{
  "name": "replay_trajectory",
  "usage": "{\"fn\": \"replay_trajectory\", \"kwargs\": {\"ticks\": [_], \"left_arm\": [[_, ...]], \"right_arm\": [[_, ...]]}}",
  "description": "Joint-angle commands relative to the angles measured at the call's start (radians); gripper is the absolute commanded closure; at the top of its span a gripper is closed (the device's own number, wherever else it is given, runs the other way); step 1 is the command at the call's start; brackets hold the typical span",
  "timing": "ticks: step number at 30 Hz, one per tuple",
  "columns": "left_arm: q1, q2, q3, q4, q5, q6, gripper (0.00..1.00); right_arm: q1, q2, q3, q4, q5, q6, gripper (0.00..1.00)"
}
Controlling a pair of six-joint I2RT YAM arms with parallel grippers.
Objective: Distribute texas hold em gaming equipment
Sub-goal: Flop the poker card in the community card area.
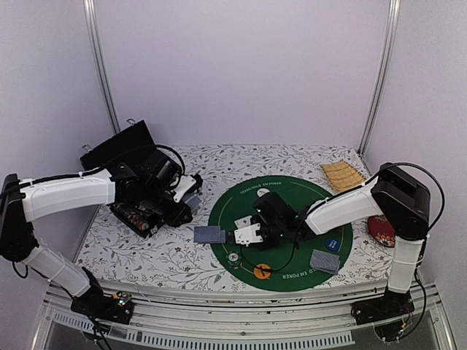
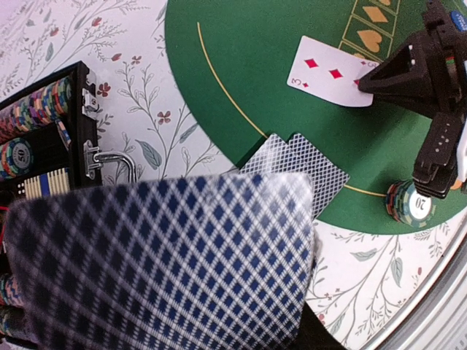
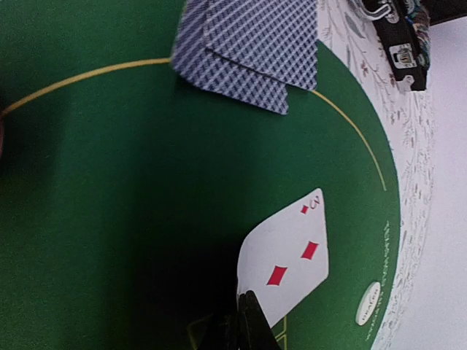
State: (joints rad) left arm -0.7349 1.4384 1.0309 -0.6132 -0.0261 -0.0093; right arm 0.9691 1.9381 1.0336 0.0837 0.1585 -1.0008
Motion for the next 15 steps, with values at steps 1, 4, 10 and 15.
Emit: {"fn": "replay_trajectory", "kwargs": {"ticks": [1,4,10,15], "left_arm": [[0.014,-0.004,0.0,0.027,0.014,0.015,0.61],[0.018,-0.001,0.0,0.035,0.016,0.017,0.61],[0.019,-0.003,-0.001,0.033,0.022,0.013,0.61],[0.019,-0.005,-0.005,0.028,0.024,0.012,0.61]], "right_arm": [[0.004,-0.012,0.022,-0.114,-0.092,0.008,0.98],[0.004,-0.017,0.023,-0.135,-0.154,0.032,0.98],[0.004,0.05,0.144,-0.281,-0.174,0.125,0.98],[0.004,0.06,0.169,-0.364,-0.207,0.216,0.98]]}}
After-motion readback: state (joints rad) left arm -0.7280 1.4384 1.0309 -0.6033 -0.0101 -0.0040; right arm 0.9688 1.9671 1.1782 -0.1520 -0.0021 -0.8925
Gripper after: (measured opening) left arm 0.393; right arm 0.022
